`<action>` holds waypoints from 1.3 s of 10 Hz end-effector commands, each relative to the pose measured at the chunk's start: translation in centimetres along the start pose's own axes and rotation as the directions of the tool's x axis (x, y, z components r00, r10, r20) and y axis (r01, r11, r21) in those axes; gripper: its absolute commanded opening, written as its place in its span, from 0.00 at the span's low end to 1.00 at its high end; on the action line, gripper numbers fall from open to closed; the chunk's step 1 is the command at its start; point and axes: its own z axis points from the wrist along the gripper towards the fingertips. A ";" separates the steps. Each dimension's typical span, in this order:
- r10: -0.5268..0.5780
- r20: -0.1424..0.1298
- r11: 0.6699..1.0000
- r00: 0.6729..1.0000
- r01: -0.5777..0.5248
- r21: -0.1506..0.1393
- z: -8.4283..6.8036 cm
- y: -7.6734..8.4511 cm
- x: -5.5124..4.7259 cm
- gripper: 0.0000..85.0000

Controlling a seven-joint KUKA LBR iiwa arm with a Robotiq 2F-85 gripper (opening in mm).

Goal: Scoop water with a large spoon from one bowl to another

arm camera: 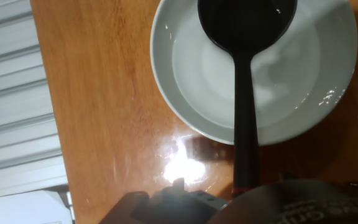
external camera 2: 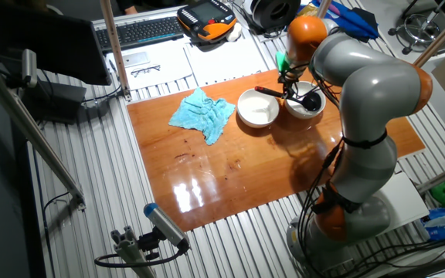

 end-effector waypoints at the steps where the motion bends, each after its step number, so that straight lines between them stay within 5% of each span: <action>1: -0.002 -0.001 1.000 1.000 0.002 -0.002 0.2 -0.1 0.1 0.80; 5: 0.003 -0.007 1.000 1.000 -0.002 0.012 0.6 -0.3 0.0 0.80; 13: -0.005 -0.023 1.000 1.000 0.005 -0.006 2.8 -1.1 -0.2 0.80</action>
